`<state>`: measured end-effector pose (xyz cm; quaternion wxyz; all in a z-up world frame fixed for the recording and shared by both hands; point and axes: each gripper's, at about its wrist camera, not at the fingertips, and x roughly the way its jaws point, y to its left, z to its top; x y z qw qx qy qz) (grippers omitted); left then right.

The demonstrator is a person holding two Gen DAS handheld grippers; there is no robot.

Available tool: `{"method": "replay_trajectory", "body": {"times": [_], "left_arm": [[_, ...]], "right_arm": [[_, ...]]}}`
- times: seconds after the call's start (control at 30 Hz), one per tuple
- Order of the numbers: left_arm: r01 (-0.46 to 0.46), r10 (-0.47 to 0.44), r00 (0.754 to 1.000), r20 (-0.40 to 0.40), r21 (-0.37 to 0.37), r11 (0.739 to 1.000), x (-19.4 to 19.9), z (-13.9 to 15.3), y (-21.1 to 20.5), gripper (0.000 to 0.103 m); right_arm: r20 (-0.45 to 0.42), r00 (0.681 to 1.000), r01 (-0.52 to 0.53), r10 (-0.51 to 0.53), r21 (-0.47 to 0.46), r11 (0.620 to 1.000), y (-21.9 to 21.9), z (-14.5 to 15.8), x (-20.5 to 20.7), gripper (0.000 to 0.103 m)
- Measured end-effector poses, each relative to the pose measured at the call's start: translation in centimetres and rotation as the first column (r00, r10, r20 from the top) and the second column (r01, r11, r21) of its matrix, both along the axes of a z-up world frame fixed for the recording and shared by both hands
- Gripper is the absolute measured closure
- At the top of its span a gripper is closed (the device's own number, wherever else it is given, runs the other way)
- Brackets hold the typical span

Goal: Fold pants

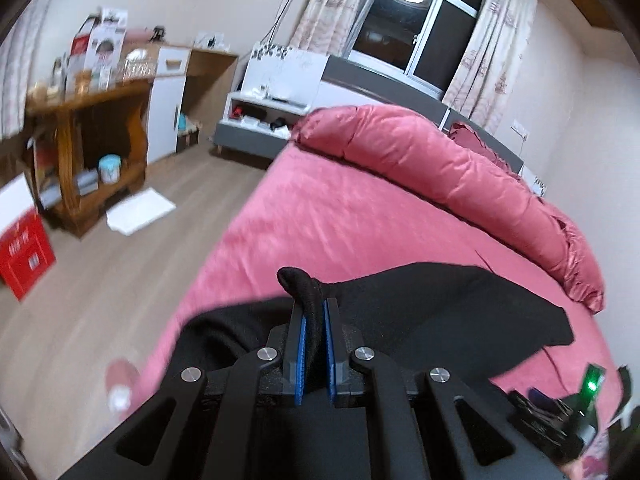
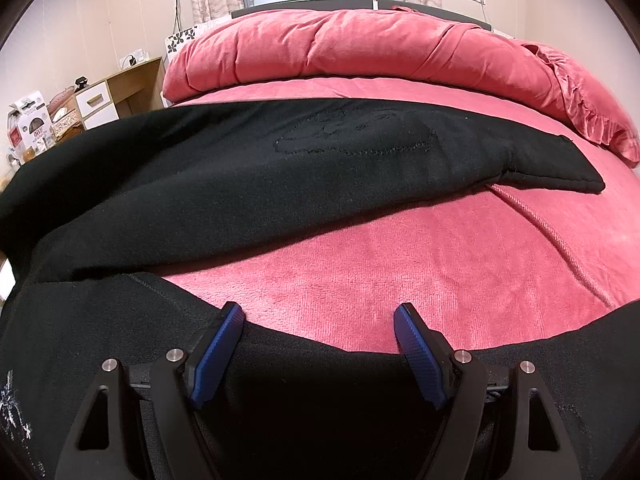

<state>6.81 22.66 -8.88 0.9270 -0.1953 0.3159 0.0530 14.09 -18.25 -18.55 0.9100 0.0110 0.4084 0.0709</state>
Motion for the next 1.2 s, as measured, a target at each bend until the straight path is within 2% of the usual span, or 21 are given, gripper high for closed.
{"method": "replay_trajectory", "body": {"times": [0.1, 0.2, 0.4, 0.43, 0.47, 0.5, 0.7, 0.77, 0.87, 1.0, 1.03, 1.07, 1.13, 1.2], "left_arm": [[0.000, -0.002, 0.999, -0.032, -0.055, 0.998, -1.9, -1.6, -1.1, 0.095], [0.000, -0.006, 0.998, -0.067, -0.079, 0.997, -3.4, -3.1, -2.0, 0.095], [0.045, -0.053, 0.996, -0.067, -0.127, 0.991, -4.1, -4.2, -3.1, 0.094], [0.045, -0.055, 0.996, -0.069, -0.138, 0.989, -4.1, -4.3, -3.1, 0.089], [0.046, -0.057, 0.996, -0.074, -0.152, 0.987, -4.1, -4.4, -3.0, 0.078], [0.047, -0.061, 0.995, -0.080, -0.168, 0.985, -4.1, -4.6, -3.0, 0.073], [0.063, -0.078, 0.996, -0.047, -0.259, 0.964, -4.4, -3.9, -2.7, 0.062], [0.054, -0.063, 0.998, -0.021, -0.308, 0.950, -4.6, -3.5, -2.3, 0.053], [0.028, -0.029, 1.000, 0.000, -0.346, 0.938, -4.7, -3.1, -1.8, 0.048], [-0.022, 0.010, 0.999, -0.034, -0.377, 0.926, -3.8, -3.4, -1.2, 0.053], [-0.038, 0.020, 0.998, -0.051, -0.378, 0.925, -3.5, -3.6, -1.1, 0.075], [-0.045, 0.019, 0.997, -0.073, -0.372, 0.927, -3.1, -3.7, -1.1, 0.092], [-0.037, -0.001, 0.994, -0.109, -0.351, 0.936, -2.6, -3.7, -1.4, 0.094], [-0.002, -0.029, 0.995, -0.092, -0.317, 0.948, -2.7, -2.9, -1.8, 0.095]], "right_arm": [[0.001, 1.000, 0.000, 0.000, -0.008, 1.000, 0.1, 0.1, 0.0, 0.025], [0.003, 1.000, 0.000, 0.000, -0.007, 1.000, 0.1, 0.1, -0.1, 0.025], [0.003, 1.000, 0.000, 0.000, -0.001, 1.000, 0.0, 0.1, -0.1, 0.025], [0.003, 1.000, -0.001, 0.001, 0.003, 1.000, 0.0, 0.1, -0.1, 0.025], [0.003, 1.000, -0.001, 0.001, 0.006, 1.000, -0.1, 0.1, -0.1, 0.025], [0.003, 1.000, -0.001, 0.001, 0.012, 1.000, -0.1, 0.1, -0.1, 0.025], [0.003, 1.000, -0.004, 0.004, 0.037, 0.999, -0.5, 0.0, -0.3, 0.024], [0.004, 1.000, -0.004, 0.004, 0.039, 0.999, -0.5, 0.0, -0.4, 0.024], [0.004, 1.000, -0.005, 0.005, 0.042, 0.999, -0.6, 0.0, -0.4, 0.024], [0.005, 1.000, -0.006, 0.005, 0.045, 0.999, -0.6, 0.0, -0.3, 0.024], [0.004, 1.000, -0.006, 0.006, 0.045, 0.999, -0.6, 0.0, -0.3, 0.024], [0.004, 1.000, -0.006, 0.006, 0.045, 0.999, -0.6, 0.0, -0.3, 0.024], [0.004, 1.000, -0.006, 0.006, 0.044, 0.999, -0.6, 0.0, -0.3, 0.024], [0.003, 1.000, -0.005, 0.005, 0.043, 0.999, -0.6, 0.0, -0.3, 0.024]]}}
